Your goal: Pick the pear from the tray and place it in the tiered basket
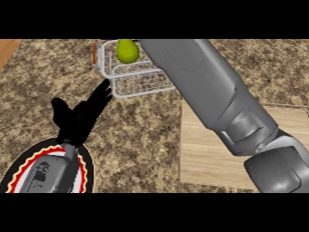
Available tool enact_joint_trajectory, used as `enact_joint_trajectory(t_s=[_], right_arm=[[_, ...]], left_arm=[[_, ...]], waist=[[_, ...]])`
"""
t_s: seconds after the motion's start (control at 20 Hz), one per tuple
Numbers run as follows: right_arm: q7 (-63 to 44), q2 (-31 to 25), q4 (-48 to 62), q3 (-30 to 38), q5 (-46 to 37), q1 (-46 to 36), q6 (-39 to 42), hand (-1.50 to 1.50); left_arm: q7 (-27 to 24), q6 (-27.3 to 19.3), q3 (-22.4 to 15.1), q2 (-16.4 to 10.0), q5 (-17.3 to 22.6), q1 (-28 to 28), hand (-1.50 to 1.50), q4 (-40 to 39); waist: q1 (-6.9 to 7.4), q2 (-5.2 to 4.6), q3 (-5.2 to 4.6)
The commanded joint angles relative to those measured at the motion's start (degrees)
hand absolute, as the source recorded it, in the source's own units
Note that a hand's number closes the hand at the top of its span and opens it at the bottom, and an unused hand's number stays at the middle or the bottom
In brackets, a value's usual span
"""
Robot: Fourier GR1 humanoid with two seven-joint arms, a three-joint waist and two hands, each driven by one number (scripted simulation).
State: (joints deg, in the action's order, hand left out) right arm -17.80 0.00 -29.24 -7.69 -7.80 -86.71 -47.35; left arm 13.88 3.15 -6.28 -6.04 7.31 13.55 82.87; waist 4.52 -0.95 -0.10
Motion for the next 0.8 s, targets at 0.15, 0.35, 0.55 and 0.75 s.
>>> enact_joint_trajectory(t_s=[0.15, 0.35, 0.55, 0.75], right_arm=[[-3.1, -3.4, -4.1, 0.2, -0.3, 7.4, 1.2, -1.50], [-4.8, -9.7, -14.8, -1.3, 1.1, 13.9, 11.8, -1.50], [-4.7, -17.0, -25.0, -2.5, 4.3, 22.2, 24.0, -1.50], [-6.3, -25.3, -37.0, -1.3, 8.2, 30.9, 31.9, -1.50]], left_arm=[[0.5, -2.6, 2.0, -0.4, -0.8, -2.9, 0.00, 1.6], [-1.3, -1.4, 1.5, -0.6, -0.7, -7.9, 0.00, 2.9], [-0.5, -1.7, 4.0, -2.1, 0.1, -6.6, 0.00, 3.0], [-0.6, -2.0, 4.3, -2.0, 0.2, -8.1, 0.00, 3.4]], waist=[[-5.43, 1.51, 0.14], [-6.16, 1.81, 0.15], [-8.16, 2.23, 0.19], [-9.44, 2.38, 0.20]])
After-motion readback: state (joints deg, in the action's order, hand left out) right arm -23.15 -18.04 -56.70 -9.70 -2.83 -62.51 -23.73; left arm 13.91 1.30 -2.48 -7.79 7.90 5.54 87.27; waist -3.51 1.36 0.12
